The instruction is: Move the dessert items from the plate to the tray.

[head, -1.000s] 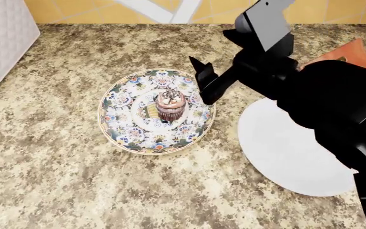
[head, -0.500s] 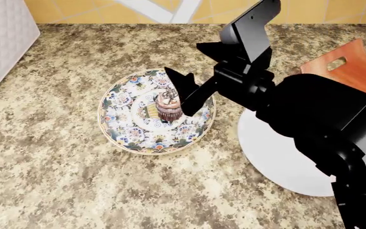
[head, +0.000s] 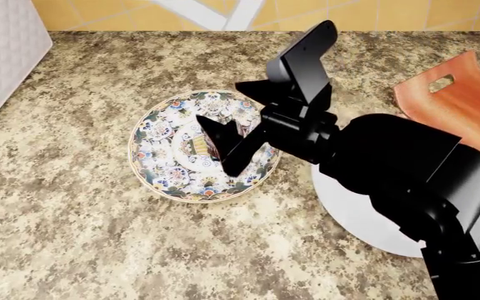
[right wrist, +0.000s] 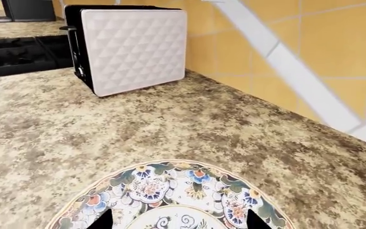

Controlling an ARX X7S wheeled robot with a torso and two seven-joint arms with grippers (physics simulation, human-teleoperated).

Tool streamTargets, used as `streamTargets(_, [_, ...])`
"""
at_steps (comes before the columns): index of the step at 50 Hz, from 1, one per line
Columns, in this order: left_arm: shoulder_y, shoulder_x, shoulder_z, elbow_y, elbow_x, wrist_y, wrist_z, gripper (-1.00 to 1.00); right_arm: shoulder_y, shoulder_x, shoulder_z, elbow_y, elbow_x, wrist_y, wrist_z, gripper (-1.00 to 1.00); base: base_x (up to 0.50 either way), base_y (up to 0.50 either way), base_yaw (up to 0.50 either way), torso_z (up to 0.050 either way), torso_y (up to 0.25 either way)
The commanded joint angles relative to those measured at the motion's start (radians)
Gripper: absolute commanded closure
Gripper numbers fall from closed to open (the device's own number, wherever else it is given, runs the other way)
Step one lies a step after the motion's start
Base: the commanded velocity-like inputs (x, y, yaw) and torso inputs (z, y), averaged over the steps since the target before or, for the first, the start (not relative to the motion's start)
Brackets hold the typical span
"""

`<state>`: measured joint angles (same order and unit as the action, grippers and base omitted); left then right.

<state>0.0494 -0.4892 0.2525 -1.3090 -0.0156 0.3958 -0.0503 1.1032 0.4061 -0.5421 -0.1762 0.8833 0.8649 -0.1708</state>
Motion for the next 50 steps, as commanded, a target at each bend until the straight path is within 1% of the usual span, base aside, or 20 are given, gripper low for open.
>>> streamTargets(1, [0.003, 0.007, -0.007, 0.001, 0.016, -0.002, 0.01, -1.0, -0.015, -0.006, 0.008, -0.012, 0.002, 0.027, 0.003, -1.0, 0.0, 0.0, 0.0, 0.0, 0.0])
streamTargets(21, [0.001, 0.008, -0.006, 0.001, 0.016, -0.004, 0.012, -1.0, -0.029, -0.005, 0.0, 0.021, -0.011, 0.003, -0.003, -1.0, 0.0, 0.0, 0.0, 0.0, 0.0])
streamTargets(32, [0.003, 0.007, -0.006, 0.001, 0.015, -0.001, 0.013, -1.0, -0.041, -0.005, -0.002, -0.002, 0.014, 0.023, 0.009, -1.0, 0.0, 0.0, 0.0, 0.0, 0.0])
streamTargets(36, [0.002, 0.007, -0.007, 0.001, 0.014, -0.001, 0.014, -1.0, -0.043, -0.014, -0.016, 0.026, -0.002, 0.002, -0.013, -1.0, 0.0, 0.0, 0.0, 0.0, 0.0])
streamTargets(50, [0.001, 0.009, -0.008, 0.001, 0.015, -0.003, 0.015, -1.0, -0.056, 0.002, -0.011, 0.026, -0.001, 0.005, 0.005, -1.0, 0.0, 0.0, 0.0, 0.0, 0.0])
